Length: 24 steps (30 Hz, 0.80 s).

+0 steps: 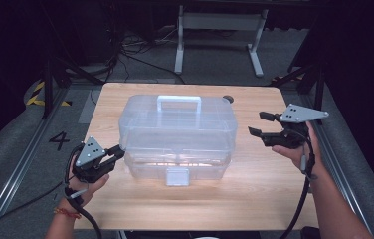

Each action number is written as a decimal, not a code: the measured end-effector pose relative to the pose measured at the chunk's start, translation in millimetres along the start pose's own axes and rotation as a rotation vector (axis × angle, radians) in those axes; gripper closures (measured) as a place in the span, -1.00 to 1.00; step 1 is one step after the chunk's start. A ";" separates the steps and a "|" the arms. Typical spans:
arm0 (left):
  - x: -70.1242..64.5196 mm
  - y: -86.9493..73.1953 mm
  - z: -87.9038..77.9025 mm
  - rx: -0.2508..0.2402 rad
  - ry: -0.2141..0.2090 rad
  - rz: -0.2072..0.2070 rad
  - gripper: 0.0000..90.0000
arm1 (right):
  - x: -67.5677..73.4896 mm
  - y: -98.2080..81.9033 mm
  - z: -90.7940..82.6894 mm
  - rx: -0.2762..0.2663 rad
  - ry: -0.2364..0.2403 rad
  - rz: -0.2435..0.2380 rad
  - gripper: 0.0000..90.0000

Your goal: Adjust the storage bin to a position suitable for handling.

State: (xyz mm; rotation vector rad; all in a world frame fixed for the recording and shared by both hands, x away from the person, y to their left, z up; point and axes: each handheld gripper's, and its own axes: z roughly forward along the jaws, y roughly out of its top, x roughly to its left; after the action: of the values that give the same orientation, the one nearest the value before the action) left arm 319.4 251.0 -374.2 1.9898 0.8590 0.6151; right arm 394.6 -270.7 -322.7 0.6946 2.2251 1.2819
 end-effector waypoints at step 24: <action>6.2 12.6 1.3 0.000 0.004 0.011 0.71 | 32.1 -28.3 39.4 -0.013 0.073 -0.022 -0.20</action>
State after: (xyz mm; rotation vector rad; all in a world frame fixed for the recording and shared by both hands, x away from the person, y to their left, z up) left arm 328.6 250.0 -363.5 1.9950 0.8514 0.6259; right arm 389.5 -237.4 -370.1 0.6261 2.2744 1.3293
